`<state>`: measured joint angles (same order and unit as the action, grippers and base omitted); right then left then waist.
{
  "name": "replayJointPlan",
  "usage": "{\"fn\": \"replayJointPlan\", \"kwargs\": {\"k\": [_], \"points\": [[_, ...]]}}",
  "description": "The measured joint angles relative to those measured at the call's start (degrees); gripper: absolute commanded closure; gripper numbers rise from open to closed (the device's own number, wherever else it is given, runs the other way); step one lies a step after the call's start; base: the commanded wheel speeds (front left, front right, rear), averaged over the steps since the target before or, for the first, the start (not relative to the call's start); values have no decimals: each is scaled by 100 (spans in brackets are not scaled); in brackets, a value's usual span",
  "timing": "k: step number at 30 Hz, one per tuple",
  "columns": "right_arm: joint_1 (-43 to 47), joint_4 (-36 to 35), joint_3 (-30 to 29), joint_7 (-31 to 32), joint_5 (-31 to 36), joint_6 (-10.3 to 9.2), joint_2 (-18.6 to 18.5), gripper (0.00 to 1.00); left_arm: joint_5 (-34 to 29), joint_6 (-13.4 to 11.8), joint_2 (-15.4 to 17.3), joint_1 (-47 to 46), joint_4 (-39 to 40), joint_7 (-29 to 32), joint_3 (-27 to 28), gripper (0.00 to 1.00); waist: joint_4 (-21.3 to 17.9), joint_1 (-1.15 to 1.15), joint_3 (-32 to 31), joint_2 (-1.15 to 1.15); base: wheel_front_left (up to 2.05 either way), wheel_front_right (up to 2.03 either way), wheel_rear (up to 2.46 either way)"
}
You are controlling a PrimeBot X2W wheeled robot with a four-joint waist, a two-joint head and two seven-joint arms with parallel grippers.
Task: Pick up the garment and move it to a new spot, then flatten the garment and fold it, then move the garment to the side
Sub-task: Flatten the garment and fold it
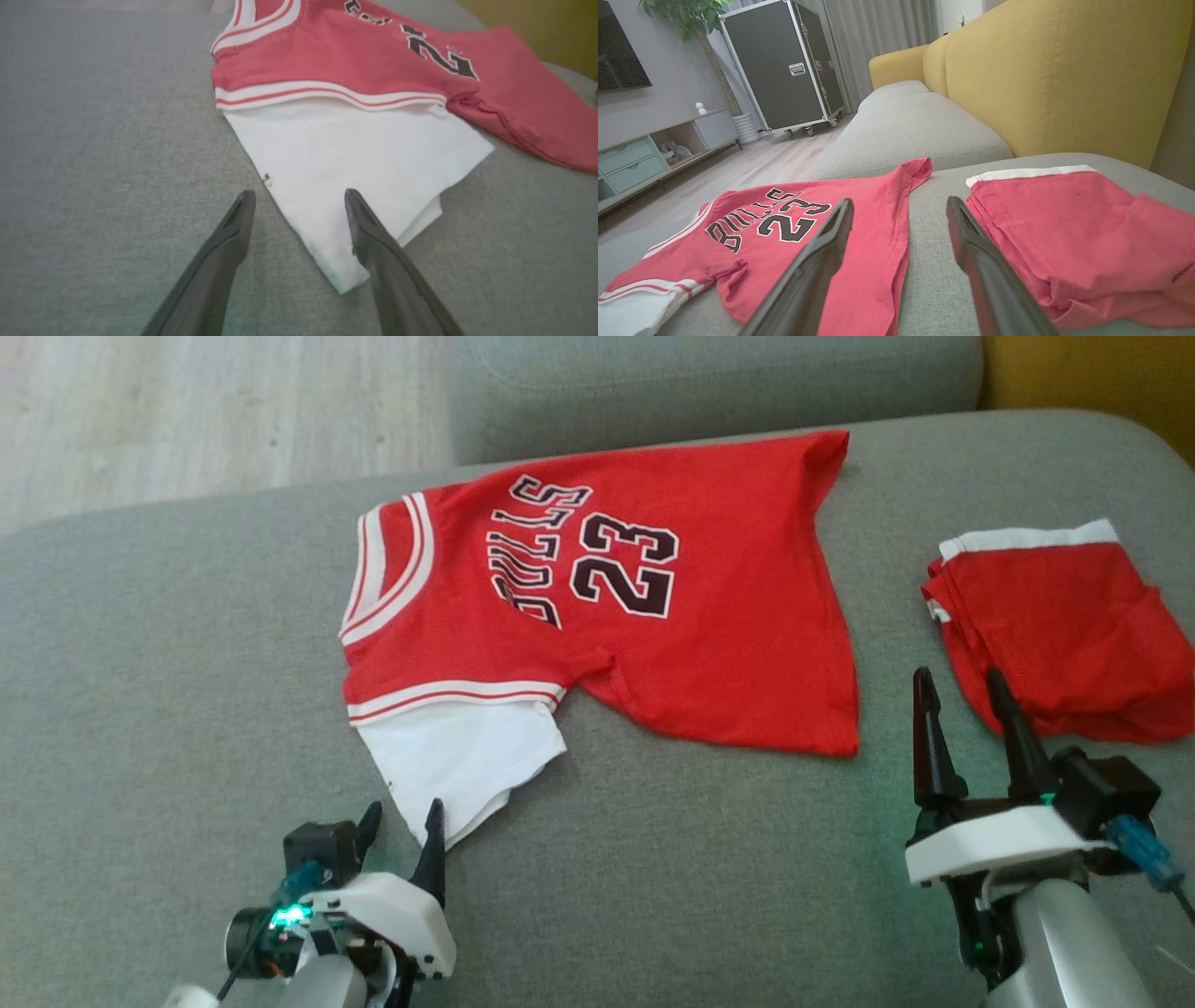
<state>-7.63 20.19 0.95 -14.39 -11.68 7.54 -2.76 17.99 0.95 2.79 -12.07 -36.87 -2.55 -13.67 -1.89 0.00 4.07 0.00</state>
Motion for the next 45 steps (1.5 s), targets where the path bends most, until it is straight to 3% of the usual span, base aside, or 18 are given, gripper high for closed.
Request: {"fn": "replayJointPlan", "kwargs": {"k": [8,9,11,18,26,36,45], "points": [[-106,-80,10,0,-42,0,0,0,33,-1,36,-259,-297,397,-66,0,-132,0,189,0,0,0,0],[-106,-82,10,0,-42,0,0,0,35,4,41,-296,-315,445,-69,15,-136,0,198,0,0,0,0],[-106,-82,11,0,-42,0,0,0,35,15,51,-333,-327,486,-79,98,-137,0,199,0,0,0,0],[-105,103,12,2,-32,0,0,0,121,3,62,-247,-246,-79,-11,100,-103,0,54,0,0,0,0],[-114,713,-158,478,0,0,0,0,220,-1,66,-208,541,-1001,181,100,78,-1,-103,0,0,0,0],[-751,1983,102,1039,-773,0,0,0,159,7,76,-161,1263,-1172,221,100,316,0,15,0,0,0,0],[-1463,3341,477,879,-1255,0,-24,0,113,64,59,-161,1459,-1172,216,100,491,0,88,0,0,0,0]]}}
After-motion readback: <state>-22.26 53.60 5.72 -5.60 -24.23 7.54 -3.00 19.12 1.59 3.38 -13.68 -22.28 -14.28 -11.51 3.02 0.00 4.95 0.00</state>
